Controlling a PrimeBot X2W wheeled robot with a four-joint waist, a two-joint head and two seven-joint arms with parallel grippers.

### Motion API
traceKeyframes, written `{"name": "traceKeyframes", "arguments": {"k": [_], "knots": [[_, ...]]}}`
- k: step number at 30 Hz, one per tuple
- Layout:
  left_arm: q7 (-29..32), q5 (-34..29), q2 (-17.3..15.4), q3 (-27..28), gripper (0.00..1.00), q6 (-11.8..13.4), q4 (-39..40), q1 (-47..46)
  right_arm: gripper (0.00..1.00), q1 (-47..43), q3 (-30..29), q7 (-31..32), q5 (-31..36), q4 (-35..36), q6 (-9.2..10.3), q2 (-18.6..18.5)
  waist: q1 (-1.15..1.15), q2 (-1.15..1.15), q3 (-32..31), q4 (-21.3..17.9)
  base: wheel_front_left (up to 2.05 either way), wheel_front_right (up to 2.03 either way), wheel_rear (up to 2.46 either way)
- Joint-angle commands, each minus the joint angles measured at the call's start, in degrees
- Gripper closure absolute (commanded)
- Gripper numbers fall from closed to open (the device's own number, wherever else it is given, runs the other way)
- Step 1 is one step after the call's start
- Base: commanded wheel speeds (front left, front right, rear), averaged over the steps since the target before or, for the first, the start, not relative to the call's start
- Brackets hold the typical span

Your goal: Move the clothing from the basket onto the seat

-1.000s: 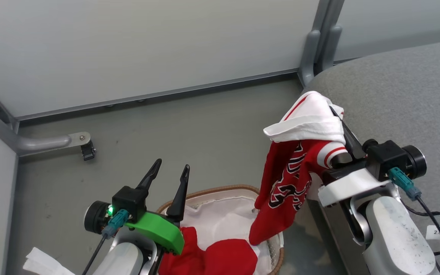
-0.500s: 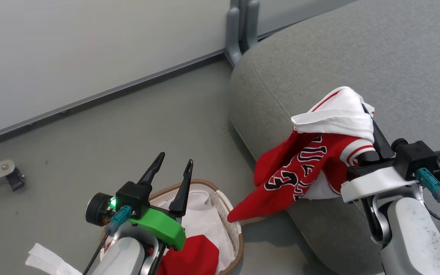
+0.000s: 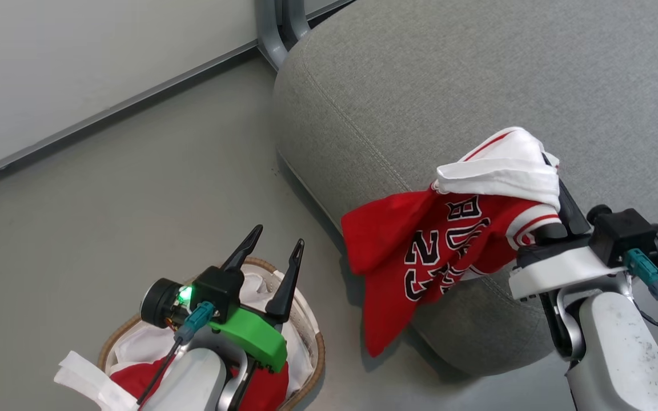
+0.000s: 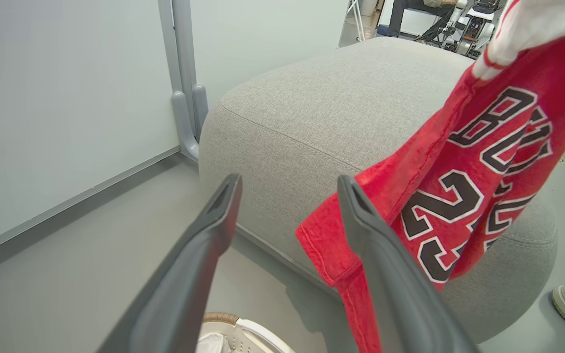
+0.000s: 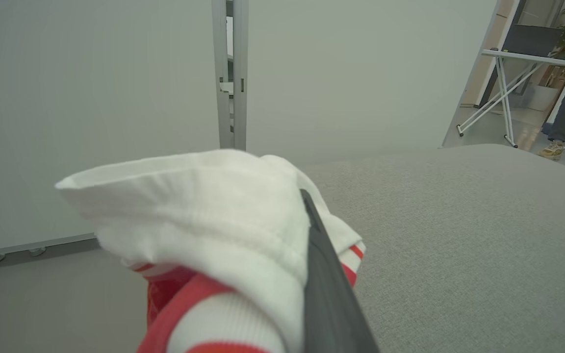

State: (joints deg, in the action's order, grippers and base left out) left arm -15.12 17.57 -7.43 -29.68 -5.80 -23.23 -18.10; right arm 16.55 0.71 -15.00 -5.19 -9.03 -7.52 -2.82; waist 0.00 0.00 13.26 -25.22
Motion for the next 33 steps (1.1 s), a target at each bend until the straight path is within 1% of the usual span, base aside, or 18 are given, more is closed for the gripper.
{"name": "traceKeyframes", "arguments": {"k": [1,4,7,10,14,17,22,25,29,31,33], "knots": [[0.0,-0.3,0.0,0.0,0.00,-0.2,-0.3,-1.0,1.00,1.7,0.1,-0.3,0.6,0.1,0.06,-0.1,0.00,0.00,1.2,0.7,0.00,0.00,0.00],[0.0,-0.6,0.0,-0.1,0.00,-0.3,-0.4,-1.9,1.00,4.4,0.3,-0.3,2.3,0.0,0.06,-0.1,0.00,0.00,2.4,2.1,0.00,0.00,0.00],[0.0,-1.1,-0.2,-0.1,0.00,-0.4,-0.3,-2.7,1.00,9.0,0.0,-0.3,3.9,-0.4,0.07,-0.1,0.00,0.00,4.0,3.6,0.00,0.00,0.00],[0.0,-1.6,-0.4,0.0,0.00,-0.4,0.1,-3.9,1.00,15.6,-2.4,-0.3,6.1,-0.6,0.06,-0.1,0.00,0.00,6.3,5.7,0.00,0.00,0.00],[0.0,-2.4,-0.4,-0.3,0.00,-0.6,0.7,-5.6,1.00,26.0,-8.8,-0.3,8.9,-1.5,0.07,-0.8,0.00,0.00,9.4,8.9,0.00,0.00,0.00],[0.0,-2.7,-0.2,-0.7,0.00,-0.7,1.1,-6.7,1.00,33.1,-12.2,-0.3,10.5,-2.6,0.07,-4.3,0.00,0.00,11.5,11.4,0.00,0.00,0.00],[0.0,-3.2,0.6,-1.6,0.00,-0.7,2.1,-8.4,1.00,43.7,-16.2,-0.3,13.5,-6.0,0.07,-14.7,0.00,0.00,14.6,16.6,0.00,0.00,0.00],[0.0,-3.5,0.6,-1.6,0.00,-0.6,3.0,-8.9,1.00,48.6,-20.2,-0.3,13.4,-7.9,0.07,-19.7,0.00,0.00,16.4,18.9,0.00,0.00,0.00],[0.0,-3.9,0.4,-1.8,0.00,-0.6,3.5,-9.3,1.00,51.8,-23.4,-0.2,14.5,-11.4,0.06,-22.8,0.00,0.00,18.6,21.2,0.00,0.00,0.00],[0.0,-4.2,0.5,-2.1,0.00,-0.6,3.7,-9.7,1.00,51.9,-24.8,-0.2,14.8,-13.4,0.07,-24.2,0.00,0.00,19.7,22.4,0.00,0.00,0.00],[0.0,-4.3,0.8,-2.3,0.00,-0.6,4.1,-10.0,1.00,50.4,-25.7,-0.2,15.3,-15.5,0.07,-24.7,0.00,0.00,20.8,23.2,0.00,0.00,0.00]]}}
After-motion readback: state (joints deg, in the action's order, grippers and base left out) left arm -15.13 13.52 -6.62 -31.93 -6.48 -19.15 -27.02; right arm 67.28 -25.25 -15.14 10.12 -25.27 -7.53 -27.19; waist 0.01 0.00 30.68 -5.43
